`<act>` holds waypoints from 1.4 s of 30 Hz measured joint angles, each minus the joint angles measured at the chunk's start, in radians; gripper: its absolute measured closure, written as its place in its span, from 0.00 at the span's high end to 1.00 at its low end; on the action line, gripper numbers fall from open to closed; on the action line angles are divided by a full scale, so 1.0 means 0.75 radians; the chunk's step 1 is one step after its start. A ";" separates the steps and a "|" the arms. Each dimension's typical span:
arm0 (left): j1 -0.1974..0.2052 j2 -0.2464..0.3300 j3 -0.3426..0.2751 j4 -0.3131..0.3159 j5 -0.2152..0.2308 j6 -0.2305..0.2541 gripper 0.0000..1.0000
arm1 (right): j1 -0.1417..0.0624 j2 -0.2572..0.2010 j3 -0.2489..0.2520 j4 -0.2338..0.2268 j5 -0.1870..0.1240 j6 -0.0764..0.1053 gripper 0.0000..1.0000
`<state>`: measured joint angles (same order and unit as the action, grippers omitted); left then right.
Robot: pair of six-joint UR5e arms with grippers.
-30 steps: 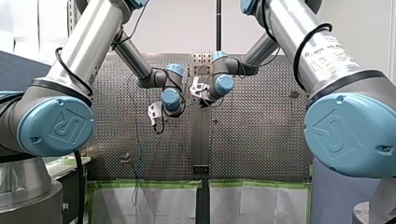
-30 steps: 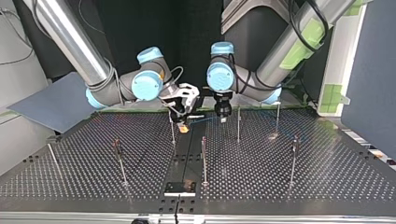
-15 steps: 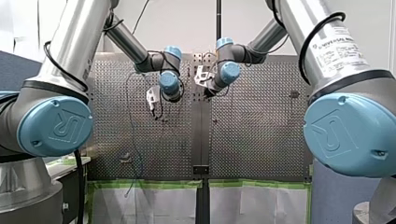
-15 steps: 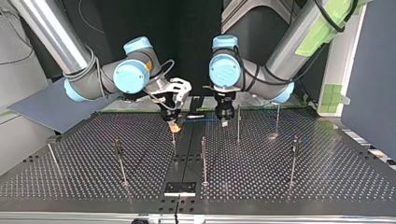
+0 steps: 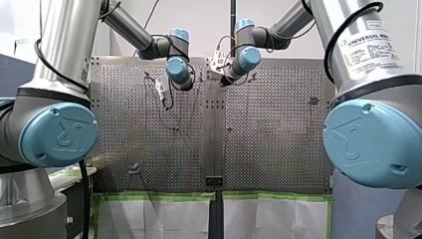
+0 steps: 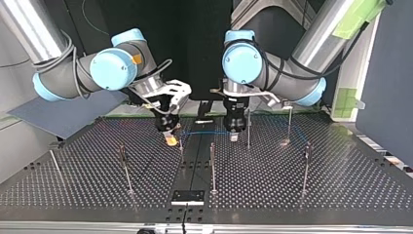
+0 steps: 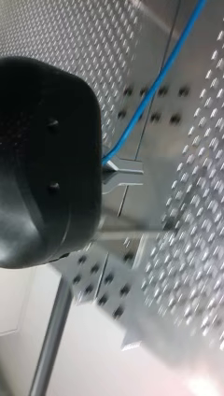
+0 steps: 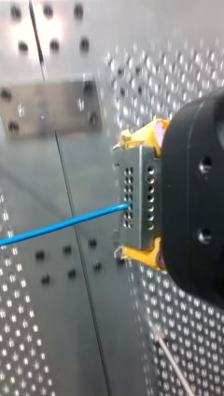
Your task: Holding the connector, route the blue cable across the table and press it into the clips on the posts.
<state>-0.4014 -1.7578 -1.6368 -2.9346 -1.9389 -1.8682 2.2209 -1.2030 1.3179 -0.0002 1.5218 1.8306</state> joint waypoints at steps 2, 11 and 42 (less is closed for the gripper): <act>0.000 0.020 0.007 -0.005 0.002 0.002 0.00 | 0.000 -0.023 -0.001 0.002 0.000 0.000 0.00; 0.014 0.131 0.012 0.012 0.039 -0.009 0.00 | -0.002 -0.143 -0.003 -0.002 -0.017 0.000 0.00; 0.064 0.008 0.023 0.148 0.176 -0.020 0.00 | -0.058 -0.026 -0.033 -0.021 -0.100 0.011 0.00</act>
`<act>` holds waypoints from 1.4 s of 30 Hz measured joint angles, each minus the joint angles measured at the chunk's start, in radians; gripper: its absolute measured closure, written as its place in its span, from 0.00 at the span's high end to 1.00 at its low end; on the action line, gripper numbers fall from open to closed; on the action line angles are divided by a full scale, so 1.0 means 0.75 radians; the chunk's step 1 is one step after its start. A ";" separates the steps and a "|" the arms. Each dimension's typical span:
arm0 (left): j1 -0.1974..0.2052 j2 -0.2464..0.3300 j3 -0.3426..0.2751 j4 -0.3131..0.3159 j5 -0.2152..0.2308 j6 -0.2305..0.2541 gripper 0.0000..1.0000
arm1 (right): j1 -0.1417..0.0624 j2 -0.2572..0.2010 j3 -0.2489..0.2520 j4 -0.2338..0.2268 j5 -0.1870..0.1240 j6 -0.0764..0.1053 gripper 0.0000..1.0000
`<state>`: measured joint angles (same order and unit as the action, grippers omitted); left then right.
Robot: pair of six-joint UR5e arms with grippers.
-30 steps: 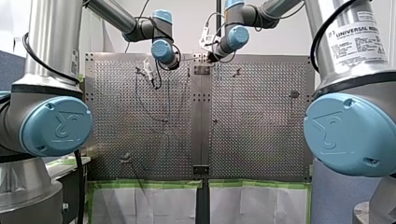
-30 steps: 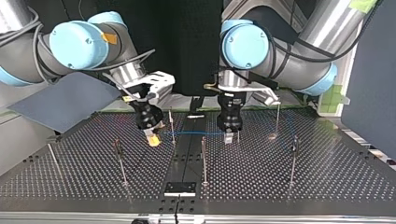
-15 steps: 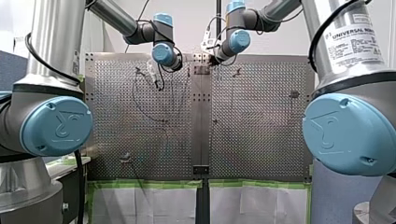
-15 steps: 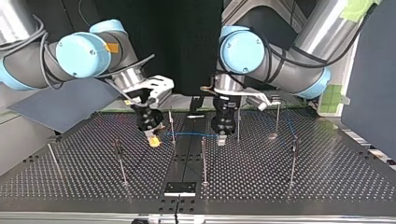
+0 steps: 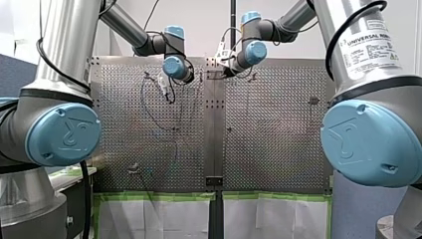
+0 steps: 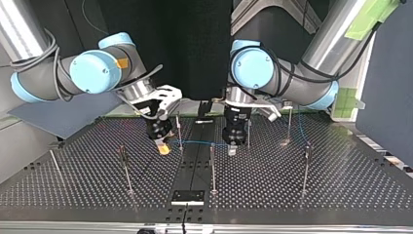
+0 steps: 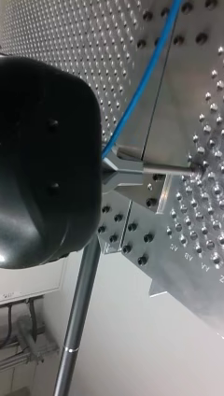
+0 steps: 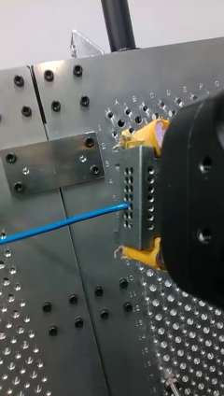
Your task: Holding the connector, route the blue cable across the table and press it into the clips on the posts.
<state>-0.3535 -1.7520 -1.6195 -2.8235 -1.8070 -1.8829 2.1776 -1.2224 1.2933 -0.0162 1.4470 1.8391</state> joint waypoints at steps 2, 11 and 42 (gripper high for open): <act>0.005 -0.014 0.017 -0.004 0.012 0.000 0.00 | -0.002 0.012 -0.014 0.000 -0.005 0.001 0.00; 0.035 -0.090 0.103 -0.012 0.014 0.005 0.00 | -0.020 0.040 -0.065 0.000 -0.016 0.014 0.00; 0.114 -0.233 0.238 -0.063 0.062 0.001 0.32 | -0.119 0.137 -0.145 -0.015 -0.051 0.033 0.00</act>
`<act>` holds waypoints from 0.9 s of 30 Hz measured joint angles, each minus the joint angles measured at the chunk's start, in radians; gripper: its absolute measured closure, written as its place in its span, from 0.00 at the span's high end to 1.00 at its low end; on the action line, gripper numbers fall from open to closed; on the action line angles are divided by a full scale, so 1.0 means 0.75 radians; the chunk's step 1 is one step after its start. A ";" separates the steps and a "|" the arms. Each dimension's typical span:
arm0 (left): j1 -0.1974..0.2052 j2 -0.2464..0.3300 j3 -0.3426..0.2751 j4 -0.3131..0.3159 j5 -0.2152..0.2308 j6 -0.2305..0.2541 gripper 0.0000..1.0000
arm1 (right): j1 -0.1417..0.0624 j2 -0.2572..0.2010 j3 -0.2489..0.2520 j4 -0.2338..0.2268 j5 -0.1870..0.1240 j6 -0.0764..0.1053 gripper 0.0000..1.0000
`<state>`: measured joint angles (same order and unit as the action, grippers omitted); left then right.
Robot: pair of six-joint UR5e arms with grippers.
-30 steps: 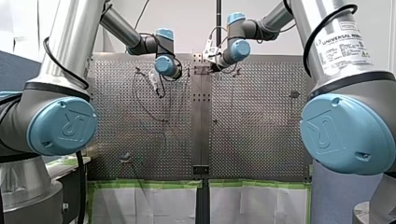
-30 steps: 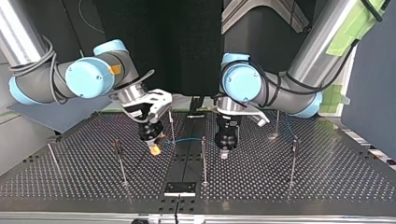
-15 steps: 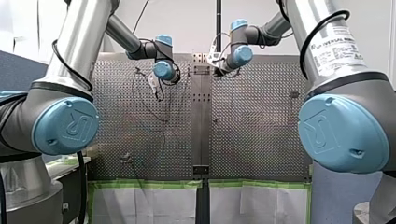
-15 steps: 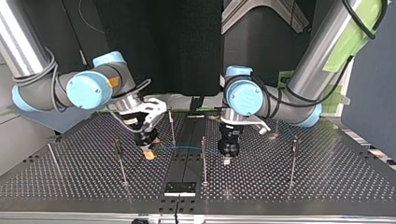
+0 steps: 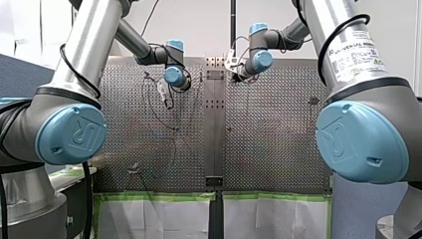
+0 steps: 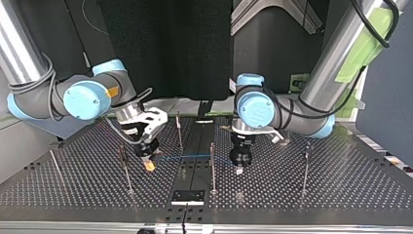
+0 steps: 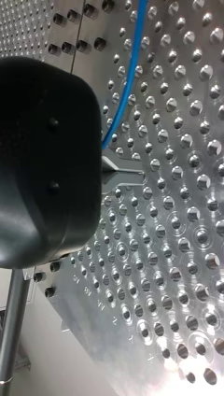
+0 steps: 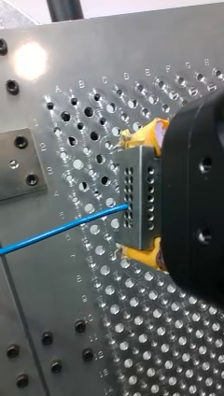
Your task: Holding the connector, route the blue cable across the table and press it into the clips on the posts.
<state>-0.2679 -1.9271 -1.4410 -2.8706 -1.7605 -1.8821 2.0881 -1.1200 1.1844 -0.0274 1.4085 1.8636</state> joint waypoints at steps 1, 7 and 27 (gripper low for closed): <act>-0.001 0.000 0.000 -0.004 -0.003 -0.002 0.44 | -0.002 0.000 -0.001 0.000 0.000 -0.001 0.00; -0.015 0.011 0.000 -0.063 -0.045 0.001 1.00 | -0.007 0.000 -0.002 -0.001 0.000 -0.008 0.00; -0.098 0.211 -0.161 -0.233 0.017 0.004 1.00 | -0.008 -0.001 -0.007 0.002 -0.002 -0.024 0.00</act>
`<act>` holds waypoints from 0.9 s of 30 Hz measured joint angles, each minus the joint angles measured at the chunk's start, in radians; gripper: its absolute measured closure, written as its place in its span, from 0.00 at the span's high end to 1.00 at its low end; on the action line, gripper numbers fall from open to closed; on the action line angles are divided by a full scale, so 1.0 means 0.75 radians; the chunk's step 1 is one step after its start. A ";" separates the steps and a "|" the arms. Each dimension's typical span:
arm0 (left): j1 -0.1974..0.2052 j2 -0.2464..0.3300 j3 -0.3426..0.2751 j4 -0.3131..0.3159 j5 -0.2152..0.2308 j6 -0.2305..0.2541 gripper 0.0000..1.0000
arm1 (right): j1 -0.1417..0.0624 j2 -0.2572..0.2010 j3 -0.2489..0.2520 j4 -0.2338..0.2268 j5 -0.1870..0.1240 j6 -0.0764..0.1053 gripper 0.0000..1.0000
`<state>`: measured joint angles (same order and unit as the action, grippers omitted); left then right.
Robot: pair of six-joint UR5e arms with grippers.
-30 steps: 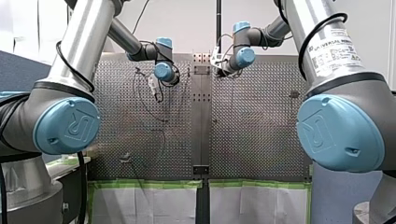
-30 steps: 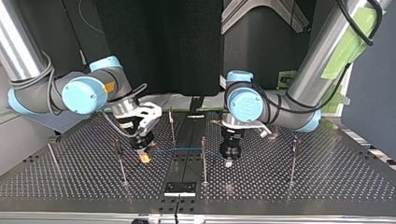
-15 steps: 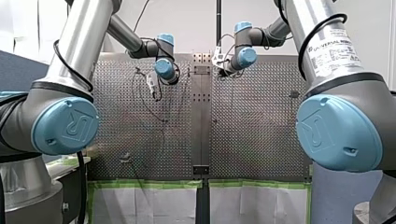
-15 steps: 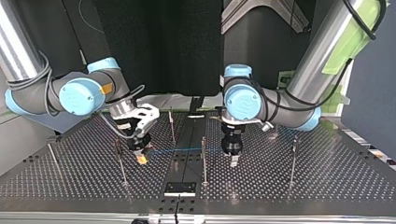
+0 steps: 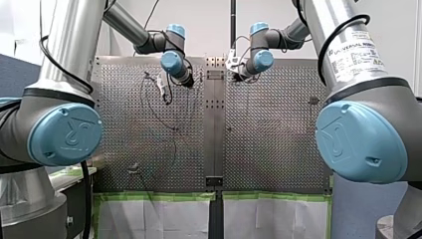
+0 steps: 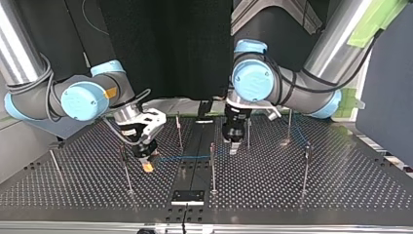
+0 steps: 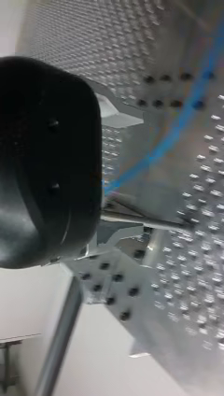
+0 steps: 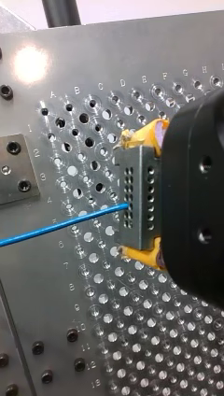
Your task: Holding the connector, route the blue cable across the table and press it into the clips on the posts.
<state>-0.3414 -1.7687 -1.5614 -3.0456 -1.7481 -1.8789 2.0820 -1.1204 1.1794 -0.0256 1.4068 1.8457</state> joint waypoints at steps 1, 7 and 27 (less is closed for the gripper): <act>-0.006 0.015 -0.015 -0.005 0.004 -0.002 1.00 | 0.000 0.000 0.000 0.000 0.000 0.000 0.00; -0.040 0.090 -0.090 -0.026 0.009 0.006 1.00 | 0.000 0.000 0.000 0.002 -0.001 0.000 0.00; -0.235 0.170 -0.086 -0.006 -0.106 0.069 1.00 | -0.005 -0.003 -0.001 0.013 0.018 -0.009 0.00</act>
<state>-0.5175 -1.6413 -1.6261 -3.0501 -1.8279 -1.8275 2.0780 -1.1225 1.1784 -0.0160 1.4200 1.8387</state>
